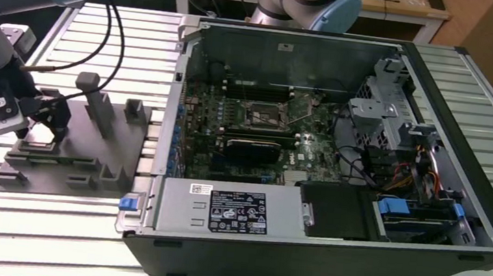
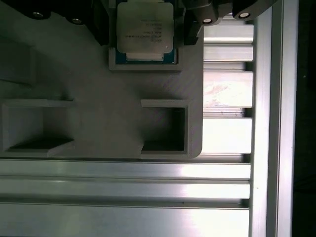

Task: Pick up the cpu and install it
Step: 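Pick up the cpu and move it towards the insertion slot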

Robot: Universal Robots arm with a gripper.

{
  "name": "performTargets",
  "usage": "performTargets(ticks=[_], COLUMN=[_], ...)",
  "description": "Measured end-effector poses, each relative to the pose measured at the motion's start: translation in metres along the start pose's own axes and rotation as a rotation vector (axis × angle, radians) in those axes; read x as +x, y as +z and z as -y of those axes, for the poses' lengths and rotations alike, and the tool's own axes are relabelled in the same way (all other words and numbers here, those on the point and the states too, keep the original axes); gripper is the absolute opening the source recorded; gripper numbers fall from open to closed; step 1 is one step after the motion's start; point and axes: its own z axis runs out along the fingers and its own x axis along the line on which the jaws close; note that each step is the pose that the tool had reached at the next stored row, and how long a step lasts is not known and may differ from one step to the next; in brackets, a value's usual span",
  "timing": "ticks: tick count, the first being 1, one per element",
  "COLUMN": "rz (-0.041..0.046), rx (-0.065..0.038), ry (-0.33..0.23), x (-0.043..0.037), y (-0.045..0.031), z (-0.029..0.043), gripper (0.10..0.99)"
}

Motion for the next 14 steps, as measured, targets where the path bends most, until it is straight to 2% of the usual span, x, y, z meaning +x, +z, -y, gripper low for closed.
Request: performTargets(ticks=[4,5,14], rz=[0.0,0.0,0.0001], rx=[0.0,0.0,0.0], ry=[0.0,0.0,0.0], x=[0.0,0.0,0.0], y=[0.0,0.0,-0.0009], z=[0.0,0.0,0.0], gripper=[0.69,0.624,0.624])
